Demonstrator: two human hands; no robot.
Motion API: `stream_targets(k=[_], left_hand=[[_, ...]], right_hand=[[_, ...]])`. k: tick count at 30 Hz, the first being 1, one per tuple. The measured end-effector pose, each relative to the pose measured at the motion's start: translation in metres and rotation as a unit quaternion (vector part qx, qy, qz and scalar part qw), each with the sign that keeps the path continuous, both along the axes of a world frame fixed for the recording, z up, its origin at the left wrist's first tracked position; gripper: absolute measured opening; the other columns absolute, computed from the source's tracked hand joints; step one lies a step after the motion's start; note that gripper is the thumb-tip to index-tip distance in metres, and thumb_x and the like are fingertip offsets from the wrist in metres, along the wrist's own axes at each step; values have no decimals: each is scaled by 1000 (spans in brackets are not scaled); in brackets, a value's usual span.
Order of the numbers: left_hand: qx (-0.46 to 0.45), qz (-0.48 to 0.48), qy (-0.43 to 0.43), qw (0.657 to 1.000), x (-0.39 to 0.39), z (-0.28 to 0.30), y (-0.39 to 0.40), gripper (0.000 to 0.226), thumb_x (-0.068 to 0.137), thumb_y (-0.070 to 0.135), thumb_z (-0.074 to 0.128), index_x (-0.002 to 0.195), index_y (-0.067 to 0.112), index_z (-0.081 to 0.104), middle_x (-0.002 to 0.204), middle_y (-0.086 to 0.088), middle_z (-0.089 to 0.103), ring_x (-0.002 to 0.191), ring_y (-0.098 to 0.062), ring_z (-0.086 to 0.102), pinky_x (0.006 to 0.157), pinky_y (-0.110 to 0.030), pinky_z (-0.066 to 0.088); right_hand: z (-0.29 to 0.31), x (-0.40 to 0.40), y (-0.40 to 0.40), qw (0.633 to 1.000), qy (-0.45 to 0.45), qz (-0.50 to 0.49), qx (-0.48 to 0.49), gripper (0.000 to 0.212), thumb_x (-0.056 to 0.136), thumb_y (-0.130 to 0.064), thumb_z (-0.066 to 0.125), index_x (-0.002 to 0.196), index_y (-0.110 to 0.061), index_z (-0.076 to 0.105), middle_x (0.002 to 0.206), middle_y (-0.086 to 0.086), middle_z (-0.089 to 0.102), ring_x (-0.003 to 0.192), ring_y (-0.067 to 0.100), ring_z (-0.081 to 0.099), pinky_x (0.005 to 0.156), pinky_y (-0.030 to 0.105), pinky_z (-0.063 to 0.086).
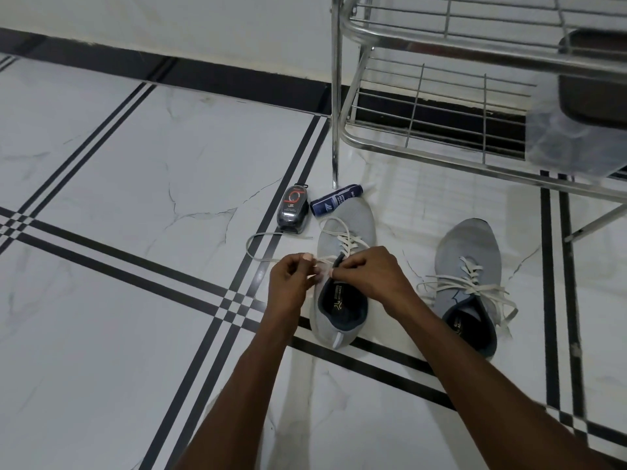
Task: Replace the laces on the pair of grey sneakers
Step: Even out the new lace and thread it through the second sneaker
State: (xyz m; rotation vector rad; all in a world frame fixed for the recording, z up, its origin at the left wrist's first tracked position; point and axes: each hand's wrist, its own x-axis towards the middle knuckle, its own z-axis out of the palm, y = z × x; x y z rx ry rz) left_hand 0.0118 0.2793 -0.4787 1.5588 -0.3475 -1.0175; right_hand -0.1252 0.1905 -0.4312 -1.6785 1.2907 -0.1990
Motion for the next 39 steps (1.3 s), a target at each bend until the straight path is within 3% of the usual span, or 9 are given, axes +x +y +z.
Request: stream_targets(k=[6, 10, 14, 19, 22, 25, 27, 31, 39], left_hand=[[135, 238, -48, 961, 27, -5, 11, 15, 103, 19, 54, 108, 9, 63, 104, -9, 68, 100, -23, 63, 86, -33, 53], [101, 47, -382, 918, 22, -11, 11, 37, 91, 33, 73, 125, 23, 61, 127, 2, 56, 121, -20, 43, 98, -31, 36], [17, -150, -470, 870, 11, -19, 1, 21, 89, 50, 67, 103, 37, 75, 118, 10, 60, 122, -24, 49, 98, -10, 21], [-49, -10, -138, 989, 2, 9, -2, 16, 102, 20, 58, 104, 5, 65, 107, -3, 75, 111, -21, 67, 103, -39, 49], [-119, 35, 106, 987, 5, 26, -12, 15, 107, 12, 40, 102, 4, 51, 93, -13, 76, 98, -24, 73, 106, -41, 49], [-124, 26, 216, 968, 8, 26, -11, 24, 106, 11, 39, 83, 13, 46, 59, 0, 44, 48, -12, 42, 75, -35, 57], [-57, -6, 109, 992, 16, 16, 0, 20, 106, 13, 42, 88, 13, 50, 60, 3, 37, 50, -10, 33, 51, -25, 42], [59, -131, -254, 956, 39, -5, 27, 13, 103, 26, 54, 93, 19, 58, 70, 4, 58, 62, -11, 54, 57, -28, 46], [152, -206, -446, 858, 38, -16, 24, 39, 91, 70, 52, 89, 35, 69, 90, 13, 65, 96, -13, 61, 80, -34, 47]], right_hand=[[-2, -6, 3, 999, -15, -34, 26, 12, 74, -27, 86, 85, -24, 82, 73, -19, 69, 71, -6, 63, 57, 3, 43], [-1, -3, 0, 999, -18, -29, 24, 13, 75, -26, 85, 88, -22, 81, 75, -16, 69, 72, -6, 62, 59, 5, 42], [-3, -1, 0, 1000, -15, -16, 15, 13, 77, -28, 84, 88, -22, 82, 78, -13, 71, 75, -2, 64, 65, 11, 47], [-4, -5, -2, 999, -21, -26, 23, 15, 76, -27, 85, 90, -22, 81, 82, -12, 72, 79, 0, 65, 68, 13, 48], [-1, -3, -2, 999, -25, -24, 33, 15, 76, -27, 85, 90, -23, 81, 81, -11, 72, 79, 0, 65, 67, 14, 49], [0, -3, -2, 999, -23, -23, 24, 11, 76, -25, 84, 86, -24, 81, 79, -12, 73, 77, 1, 66, 67, 15, 50], [-1, -5, -2, 999, -24, -35, 27, 8, 75, -24, 84, 82, -24, 81, 80, -12, 74, 79, 2, 67, 71, 17, 53], [-1, -5, -1, 999, -23, -35, 22, 5, 75, -22, 84, 78, -23, 80, 80, -10, 75, 78, 2, 67, 75, 20, 53], [-5, -4, -5, 999, -21, -25, 0, 12, 76, -24, 84, 87, -19, 82, 84, -8, 75, 78, -1, 64, 69, 11, 47]])
